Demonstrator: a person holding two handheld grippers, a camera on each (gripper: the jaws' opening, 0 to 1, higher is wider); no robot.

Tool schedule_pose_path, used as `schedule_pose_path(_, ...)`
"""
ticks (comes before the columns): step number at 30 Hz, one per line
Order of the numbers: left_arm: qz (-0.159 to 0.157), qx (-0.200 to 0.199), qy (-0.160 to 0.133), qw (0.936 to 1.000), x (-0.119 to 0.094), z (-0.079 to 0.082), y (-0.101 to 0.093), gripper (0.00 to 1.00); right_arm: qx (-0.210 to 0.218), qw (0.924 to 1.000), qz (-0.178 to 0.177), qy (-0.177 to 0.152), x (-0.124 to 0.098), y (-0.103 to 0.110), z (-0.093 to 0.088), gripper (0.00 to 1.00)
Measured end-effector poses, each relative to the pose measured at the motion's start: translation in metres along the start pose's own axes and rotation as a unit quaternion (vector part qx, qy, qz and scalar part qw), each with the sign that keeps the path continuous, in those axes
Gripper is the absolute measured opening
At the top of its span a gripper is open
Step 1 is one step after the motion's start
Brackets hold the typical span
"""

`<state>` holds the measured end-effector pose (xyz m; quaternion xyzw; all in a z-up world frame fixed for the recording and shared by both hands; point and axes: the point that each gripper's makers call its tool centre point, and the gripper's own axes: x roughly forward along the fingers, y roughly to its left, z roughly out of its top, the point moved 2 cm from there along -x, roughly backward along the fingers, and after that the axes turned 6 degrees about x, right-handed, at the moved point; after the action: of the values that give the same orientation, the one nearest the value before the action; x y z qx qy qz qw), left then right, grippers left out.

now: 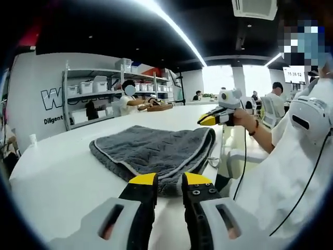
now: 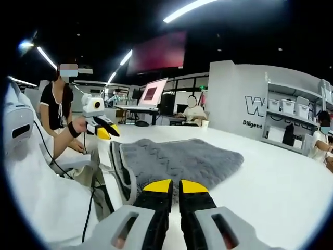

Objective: Open the folded towel by lifting each exposed corner and separating the folded layers until the towel lies flat within the target outline without major curled edges

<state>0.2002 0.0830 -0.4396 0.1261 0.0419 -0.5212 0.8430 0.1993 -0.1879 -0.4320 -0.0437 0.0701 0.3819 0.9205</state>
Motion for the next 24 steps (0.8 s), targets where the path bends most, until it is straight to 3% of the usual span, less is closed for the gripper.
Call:
schedule_pose_path(13, 0.003, -0.011, -0.001, 0.9999, 0.003, -0.002, 0.001, 0.20, -0.012, 0.9999, 0.002, -0.004, 0.001, 0.008, 0.004, 0.00)
schedule_pose_path(15, 0.007, -0.001, 0.000, 1.0000, 0.002, 0.000, 0.001, 0.19, -0.023, 0.9997, 0.003, -0.004, 0.002, 0.015, 0.009, 0.00)
schedule_pose_path(17, 0.006, -0.012, -0.017, 0.9998, 0.000, 0.006, 0.002, 0.19, -0.027, 0.9996, 0.009, -0.007, 0.005, 0.021, 0.013, 0.00)
schedule_pose_path(24, 0.014, -0.011, -0.018, 0.9997, 0.002, 0.007, 0.004, 0.20, -0.048, 0.9985, 0.025, -0.010, 0.012, 0.038, 0.022, 0.00)
